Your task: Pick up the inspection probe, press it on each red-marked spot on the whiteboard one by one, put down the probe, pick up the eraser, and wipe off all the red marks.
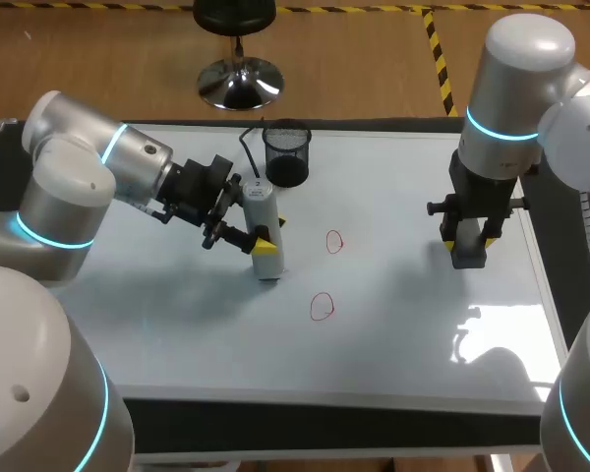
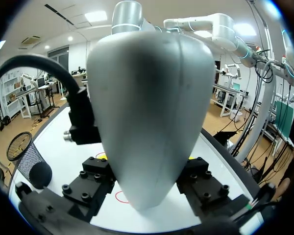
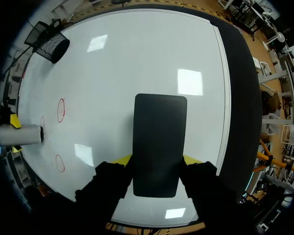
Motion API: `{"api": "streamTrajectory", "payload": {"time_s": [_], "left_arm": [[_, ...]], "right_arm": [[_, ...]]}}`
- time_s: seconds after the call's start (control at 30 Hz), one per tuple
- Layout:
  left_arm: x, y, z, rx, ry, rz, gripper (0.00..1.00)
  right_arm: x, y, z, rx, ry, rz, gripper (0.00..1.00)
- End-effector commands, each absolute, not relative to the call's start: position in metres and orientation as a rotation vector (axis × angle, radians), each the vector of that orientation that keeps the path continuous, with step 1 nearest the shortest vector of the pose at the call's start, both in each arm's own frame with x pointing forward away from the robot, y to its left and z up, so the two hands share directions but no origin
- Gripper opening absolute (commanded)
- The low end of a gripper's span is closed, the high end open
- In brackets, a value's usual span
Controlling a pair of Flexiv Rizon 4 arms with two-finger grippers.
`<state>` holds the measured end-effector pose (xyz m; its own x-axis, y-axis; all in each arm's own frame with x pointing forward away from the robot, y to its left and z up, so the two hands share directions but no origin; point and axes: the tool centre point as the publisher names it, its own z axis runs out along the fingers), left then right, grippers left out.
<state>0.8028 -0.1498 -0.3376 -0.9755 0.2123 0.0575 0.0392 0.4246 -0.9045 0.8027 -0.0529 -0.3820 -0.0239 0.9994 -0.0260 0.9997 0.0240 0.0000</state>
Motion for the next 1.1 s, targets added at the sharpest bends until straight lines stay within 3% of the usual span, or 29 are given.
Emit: {"api": "streamTrajectory", "payload": {"time_s": [0.03,1.1], "left_arm": [[0.799,-0.140,-0.326,-0.219,-2.529,1.584,0.00],[0.800,-0.080,-0.306,-0.194,-2.622,1.620,0.00]], "right_arm": [[0.803,-0.054,-0.381,2.181,2.237,-0.027,0.00],[0.803,-0.054,-0.381,2.181,2.237,-0.027,0.00]]}}
